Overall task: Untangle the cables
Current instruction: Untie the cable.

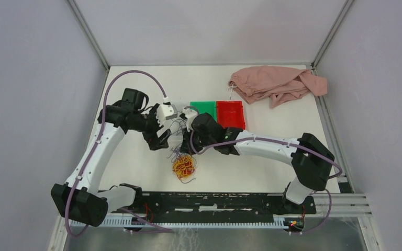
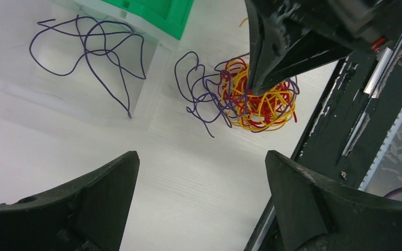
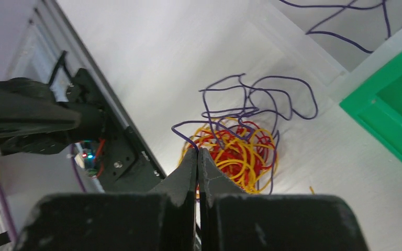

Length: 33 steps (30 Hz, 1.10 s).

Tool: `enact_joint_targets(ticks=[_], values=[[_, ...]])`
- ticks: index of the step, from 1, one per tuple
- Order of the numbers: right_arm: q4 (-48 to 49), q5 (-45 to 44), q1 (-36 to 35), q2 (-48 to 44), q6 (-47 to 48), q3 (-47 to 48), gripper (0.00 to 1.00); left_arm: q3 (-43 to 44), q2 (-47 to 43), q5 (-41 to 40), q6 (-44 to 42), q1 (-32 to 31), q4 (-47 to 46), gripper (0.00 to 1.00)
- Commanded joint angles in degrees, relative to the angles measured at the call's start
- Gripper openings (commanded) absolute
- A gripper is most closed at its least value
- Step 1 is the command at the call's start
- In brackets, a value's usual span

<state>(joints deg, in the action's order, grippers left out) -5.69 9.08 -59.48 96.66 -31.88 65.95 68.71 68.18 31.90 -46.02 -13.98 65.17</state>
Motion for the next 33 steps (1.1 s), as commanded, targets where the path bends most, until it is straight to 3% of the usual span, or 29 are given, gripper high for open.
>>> enact_joint_targets(ticks=[1,10,18,23,30,33], values=[[8.8,4.9,0.2,-7.1,-2.7,-3.3,0.00,-1.3,-3.8,5.6,-1.0,-0.4,1.1,0.97],[14.3,9.8,0.2,-11.3,-8.6,-4.6,0.00,-6.3,-16.1,13.7,-5.1,-1.7,-0.2,0.88],[15.7,14.2,0.1,-12.8,-10.4,-2.7,0.00,-6.8,-17.5,14.7,-6.1,-2.2,-2.3,0.73],[15.7,15.0,0.1,-13.4,-10.8,-2.6,0.00,-9.5,-19.2,15.0,-8.0,-2.4,-2.7,0.70],[15.9,15.8,0.1,-13.1,-11.1,-2.0,0.00,-11.2,-19.5,16.8,-6.0,-2.5,-6.9,0.55],[15.4,15.5,0.1,-13.4,-10.7,-1.6,0.00,-10.9,-18.0,18.6,-5.4,-2.6,-6.8,0.37]])
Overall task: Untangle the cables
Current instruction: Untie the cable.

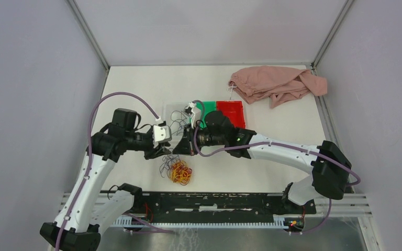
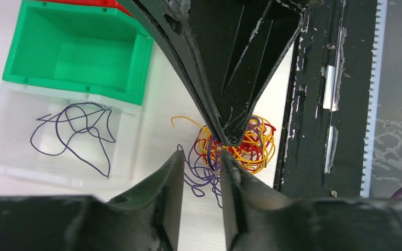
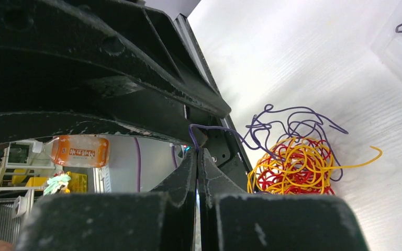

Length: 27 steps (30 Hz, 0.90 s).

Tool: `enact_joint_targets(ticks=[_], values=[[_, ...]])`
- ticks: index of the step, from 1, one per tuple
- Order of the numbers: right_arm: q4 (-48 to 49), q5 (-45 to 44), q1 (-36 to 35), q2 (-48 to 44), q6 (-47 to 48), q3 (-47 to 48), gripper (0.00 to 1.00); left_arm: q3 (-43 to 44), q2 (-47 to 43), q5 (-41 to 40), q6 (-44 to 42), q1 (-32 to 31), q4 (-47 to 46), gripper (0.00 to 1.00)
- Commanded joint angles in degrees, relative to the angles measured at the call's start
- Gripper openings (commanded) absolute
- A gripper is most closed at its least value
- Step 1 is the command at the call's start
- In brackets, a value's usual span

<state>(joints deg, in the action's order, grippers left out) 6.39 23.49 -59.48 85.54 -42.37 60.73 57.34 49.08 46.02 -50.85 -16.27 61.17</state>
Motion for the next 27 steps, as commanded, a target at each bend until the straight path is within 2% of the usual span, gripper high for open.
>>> enact_joint_targets(ticks=[1,7,12,13,14,17,19,23,27], values=[[3.0,1.0,0.1,-2.5,-0.1,3.7,0.00,0.3,1.4,4.9,-0.2,-0.3,-3.1,0.32],[1.6,-0.9,0.2,-4.0,0.5,4.3,0.00,-0.4,1.9,6.4,4.1,-1.6,-6.5,0.29],[0.3,-1.4,0.2,-5.4,1.3,4.6,0.01,-0.6,1.2,3.0,5.4,-2.3,-9.9,0.08],[0.0,-1.5,0.2,-5.7,1.4,4.3,0.05,-0.7,0.9,2.4,6.2,-2.3,-10.9,0.04],[0.0,-1.5,0.2,-6.3,1.4,4.1,0.13,-0.9,0.5,1.7,7.3,-2.3,-12.4,0.03],[0.0,-2.5,0.4,-8.1,1.2,2.4,0.50,-0.3,-1.1,0.1,11.9,-2.3,-17.3,0.03],[0.7,-3.6,0.8,-9.8,0.3,0.6,0.65,1.4,-1.6,0.2,15.2,-2.4,-19.5,0.03],[6.1,-2.9,4.1,-14.1,-4.2,-4.8,0.71,6.7,-1.2,3.7,19.2,-2.4,-18.2,0.03],[3.2,-5.7,7.8,-17.2,-5.1,-6.3,0.75,10.5,-1.0,5.7,19.9,-2.4,-17.1,0.03]])
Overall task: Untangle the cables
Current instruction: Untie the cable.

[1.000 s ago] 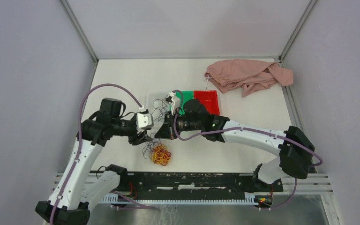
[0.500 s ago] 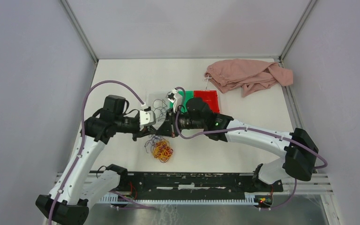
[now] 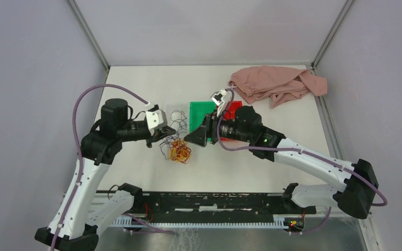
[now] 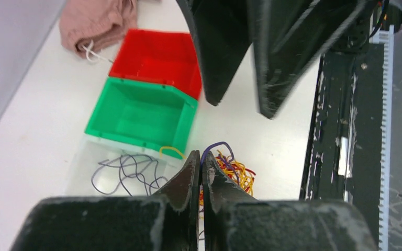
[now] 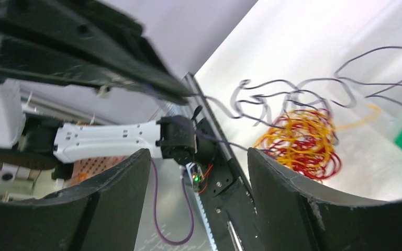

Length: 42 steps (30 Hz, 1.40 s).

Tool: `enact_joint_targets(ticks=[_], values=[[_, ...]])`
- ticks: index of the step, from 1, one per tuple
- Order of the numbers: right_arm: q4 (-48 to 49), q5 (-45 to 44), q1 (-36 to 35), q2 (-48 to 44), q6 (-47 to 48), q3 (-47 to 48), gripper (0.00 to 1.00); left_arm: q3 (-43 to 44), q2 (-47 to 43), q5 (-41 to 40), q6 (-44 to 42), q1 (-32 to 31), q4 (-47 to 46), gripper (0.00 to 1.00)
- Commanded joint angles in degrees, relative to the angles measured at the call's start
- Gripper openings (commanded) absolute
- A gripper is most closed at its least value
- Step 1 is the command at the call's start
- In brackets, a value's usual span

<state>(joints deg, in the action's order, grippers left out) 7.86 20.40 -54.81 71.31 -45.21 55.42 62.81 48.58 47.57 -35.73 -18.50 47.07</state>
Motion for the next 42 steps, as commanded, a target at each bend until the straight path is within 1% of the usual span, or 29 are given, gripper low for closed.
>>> enact_joint_targets(ticks=[1,7,11,18,22,26,32,42], values=[[0.9,-2.8,3.9,-3.0,-2.3,-0.8,0.75,5.6,-0.5,4.3,5.1,-0.2,-3.0,0.03],[-6.1,-4.4,5.6,0.6,0.0,3.8,0.76,7.4,0.5,5.9,5.1,-0.4,-2.1,0.03],[-3.5,-0.1,5.0,3.4,0.4,6.0,0.79,7.3,1.2,5.8,4.4,-0.5,-2.1,0.03],[-3.2,2.1,-0.1,7.6,3.7,8.8,0.81,7.3,2.1,6.0,4.6,-1.1,-2.0,0.03],[-0.6,3.8,-1.0,10.0,3.1,9.5,0.81,7.6,1.9,6.0,5.1,-1.4,-2.0,0.03],[-0.8,3.9,-1.5,12.7,3.4,11.8,0.81,8.6,1.9,6.3,5.8,-1.6,-2.1,0.03],[-3.3,-2.5,-1.8,16.1,3.4,14.7,0.78,11.2,2.4,7.7,7.5,-1.8,-2.0,0.03],[-3.1,-10.6,-2.2,17.2,3.5,8.8,0.69,19.3,4.1,10.6,12.3,-1.8,-3.0,0.03]])
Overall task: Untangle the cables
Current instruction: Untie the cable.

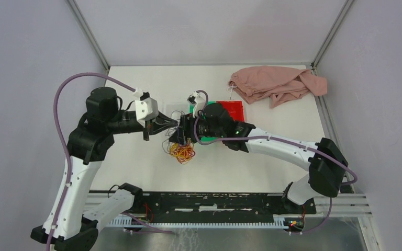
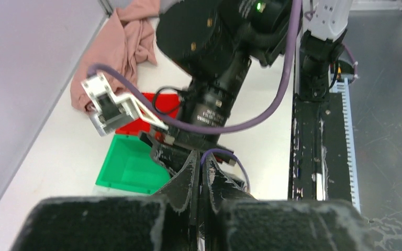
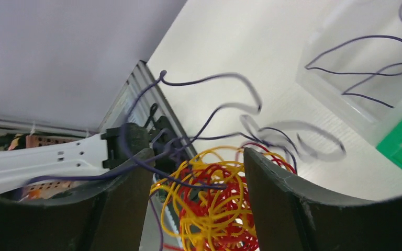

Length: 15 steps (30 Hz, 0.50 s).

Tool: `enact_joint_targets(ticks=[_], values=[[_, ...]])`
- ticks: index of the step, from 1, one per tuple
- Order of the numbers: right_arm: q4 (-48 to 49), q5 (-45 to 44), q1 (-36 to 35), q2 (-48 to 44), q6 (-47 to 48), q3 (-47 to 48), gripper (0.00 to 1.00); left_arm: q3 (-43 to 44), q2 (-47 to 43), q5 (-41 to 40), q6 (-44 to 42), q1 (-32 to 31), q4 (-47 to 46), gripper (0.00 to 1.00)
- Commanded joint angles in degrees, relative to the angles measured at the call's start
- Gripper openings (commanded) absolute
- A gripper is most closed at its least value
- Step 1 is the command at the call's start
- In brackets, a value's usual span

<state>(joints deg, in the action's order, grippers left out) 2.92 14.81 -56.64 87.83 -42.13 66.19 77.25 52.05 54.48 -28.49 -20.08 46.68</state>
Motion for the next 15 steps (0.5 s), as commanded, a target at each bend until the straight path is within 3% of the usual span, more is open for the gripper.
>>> enact_joint_targets(ticks=[1,7,15], values=[[1.8,-6.0,-0.4,0.9,0.4,-2.6,0.68,5.3,0.7,3.6,6.4,-0.2,-3.8,0.03],[2.1,-10.5,-1.0,2.5,-0.1,-5.5,0.62,8.8,1.3,4.3,11.7,-0.2,-8.7,0.03],[3.5,-13.1,-2.5,4.0,-0.1,-10.1,0.61,16.5,3.9,2.4,11.8,-0.2,-11.1,0.03]])
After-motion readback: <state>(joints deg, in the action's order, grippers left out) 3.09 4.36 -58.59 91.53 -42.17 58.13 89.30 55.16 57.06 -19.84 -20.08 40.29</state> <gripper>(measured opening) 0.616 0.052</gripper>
